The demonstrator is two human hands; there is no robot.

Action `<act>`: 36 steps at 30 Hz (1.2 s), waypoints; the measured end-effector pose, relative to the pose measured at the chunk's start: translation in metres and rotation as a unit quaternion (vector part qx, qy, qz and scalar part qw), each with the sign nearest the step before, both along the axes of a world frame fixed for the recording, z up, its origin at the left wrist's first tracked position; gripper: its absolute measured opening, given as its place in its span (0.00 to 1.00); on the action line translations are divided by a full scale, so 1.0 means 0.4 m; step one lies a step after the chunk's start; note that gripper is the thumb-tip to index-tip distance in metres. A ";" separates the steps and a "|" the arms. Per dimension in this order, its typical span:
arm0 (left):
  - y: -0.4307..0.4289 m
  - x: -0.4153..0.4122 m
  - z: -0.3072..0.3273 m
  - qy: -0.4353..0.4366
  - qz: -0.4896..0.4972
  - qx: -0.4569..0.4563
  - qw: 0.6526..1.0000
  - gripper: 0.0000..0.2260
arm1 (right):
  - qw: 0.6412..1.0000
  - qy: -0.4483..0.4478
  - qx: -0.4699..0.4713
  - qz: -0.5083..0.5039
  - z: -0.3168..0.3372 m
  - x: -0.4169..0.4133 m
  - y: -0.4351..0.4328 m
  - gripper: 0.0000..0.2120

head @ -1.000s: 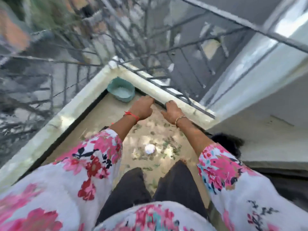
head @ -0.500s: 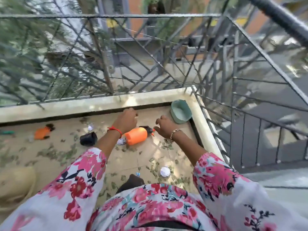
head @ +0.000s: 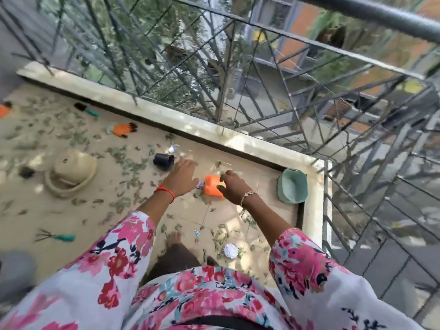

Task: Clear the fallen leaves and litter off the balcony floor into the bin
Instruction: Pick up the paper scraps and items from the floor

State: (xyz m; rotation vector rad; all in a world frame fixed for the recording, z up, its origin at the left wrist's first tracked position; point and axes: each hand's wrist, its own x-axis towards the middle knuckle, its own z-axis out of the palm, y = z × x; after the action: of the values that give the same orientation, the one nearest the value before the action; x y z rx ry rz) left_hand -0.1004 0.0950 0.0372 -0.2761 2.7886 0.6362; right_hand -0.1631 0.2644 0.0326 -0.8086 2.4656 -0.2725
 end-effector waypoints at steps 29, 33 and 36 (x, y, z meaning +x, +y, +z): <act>-0.715 0.113 -0.038 -0.036 0.208 0.001 0.977 0.20 | 0.980 -0.052 0.031 0.192 -0.100 -0.087 -0.807 0.08; -0.769 0.078 -0.075 -0.057 0.223 0.011 0.973 0.21 | 0.974 -0.062 0.029 0.217 -0.105 -0.122 -0.863 0.07; -0.806 0.031 -0.113 -0.069 0.223 0.026 0.972 0.20 | 0.973 -0.079 0.030 0.215 -0.131 -0.170 -0.892 0.15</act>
State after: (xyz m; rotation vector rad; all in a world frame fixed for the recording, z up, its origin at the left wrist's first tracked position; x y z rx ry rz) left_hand -0.0879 -0.2273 -0.0080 -0.9165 2.5812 0.7509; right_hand -0.2311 -0.0925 -0.0197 -1.2150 2.0754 -0.0966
